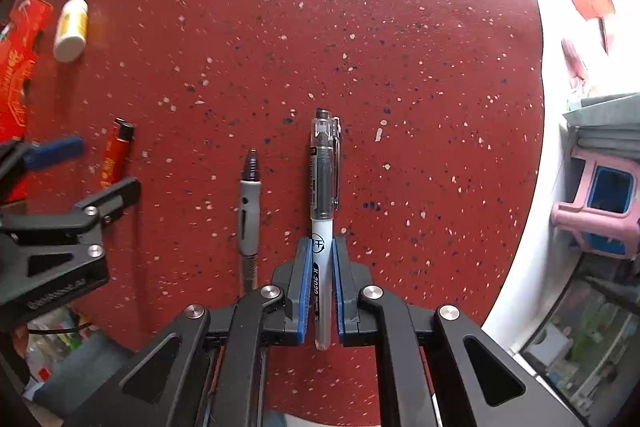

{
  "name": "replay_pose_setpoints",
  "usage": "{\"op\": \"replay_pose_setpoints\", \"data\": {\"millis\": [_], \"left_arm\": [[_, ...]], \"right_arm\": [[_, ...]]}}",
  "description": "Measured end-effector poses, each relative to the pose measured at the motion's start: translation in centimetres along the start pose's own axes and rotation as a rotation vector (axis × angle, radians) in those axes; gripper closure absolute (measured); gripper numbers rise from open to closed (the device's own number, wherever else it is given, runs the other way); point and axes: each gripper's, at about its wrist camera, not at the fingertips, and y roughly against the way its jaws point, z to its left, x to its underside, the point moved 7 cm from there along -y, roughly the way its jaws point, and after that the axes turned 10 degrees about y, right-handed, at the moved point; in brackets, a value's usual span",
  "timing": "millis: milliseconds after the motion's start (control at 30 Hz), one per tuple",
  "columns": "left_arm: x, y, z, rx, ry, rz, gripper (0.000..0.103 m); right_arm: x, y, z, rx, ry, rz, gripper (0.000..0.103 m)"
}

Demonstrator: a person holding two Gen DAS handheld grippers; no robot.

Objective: Organize rigid objects
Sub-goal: 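Grasp the red lighter with the left gripper while the right gripper grasps the white marker pen, then carry the lighter and white marker over the cardboard box with both grippers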

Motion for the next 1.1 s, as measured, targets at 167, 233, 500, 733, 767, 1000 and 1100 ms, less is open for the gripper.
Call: {"op": "replay_pose_setpoints", "data": {"millis": [167, 233, 500, 733, 767, 1000, 1100], "left_arm": [[1.3, 1.0, 1.1, 0.065, 0.04, 0.06, 0.083], [1.8, 1.8, 1.6, 0.074, 0.048, 0.053, 0.083], [3.8, 7.1, 4.0, 0.086, 0.055, 0.003, 0.083], [4.6, 11.1, 6.2, 0.084, 0.08, -0.055, 0.083], [4.5, 11.7, 5.8, 0.084, 0.089, -0.062, 0.083], [3.6, 13.0, 8.1, 0.092, 0.146, -0.123, 0.083], [3.7, 13.4, 8.9, 0.091, 0.167, -0.139, 0.083]], "right_arm": [[1.0, 1.5, -0.2, -0.066, -0.047, -0.022, 0.092], [1.6, 1.9, -0.4, -0.083, -0.058, -0.029, 0.092], [2.9, 3.3, 0.0, -0.139, -0.054, -0.043, 0.092], [1.5, 5.4, 1.7, -0.159, -0.017, -0.081, 0.092], [1.3, 5.6, 1.6, -0.169, -0.025, -0.091, 0.092], [0.5, 7.1, 0.2, -0.239, -0.12, -0.126, 0.092], [0.4, 7.6, 0.3, -0.23, -0.11, -0.13, 0.092]]}}
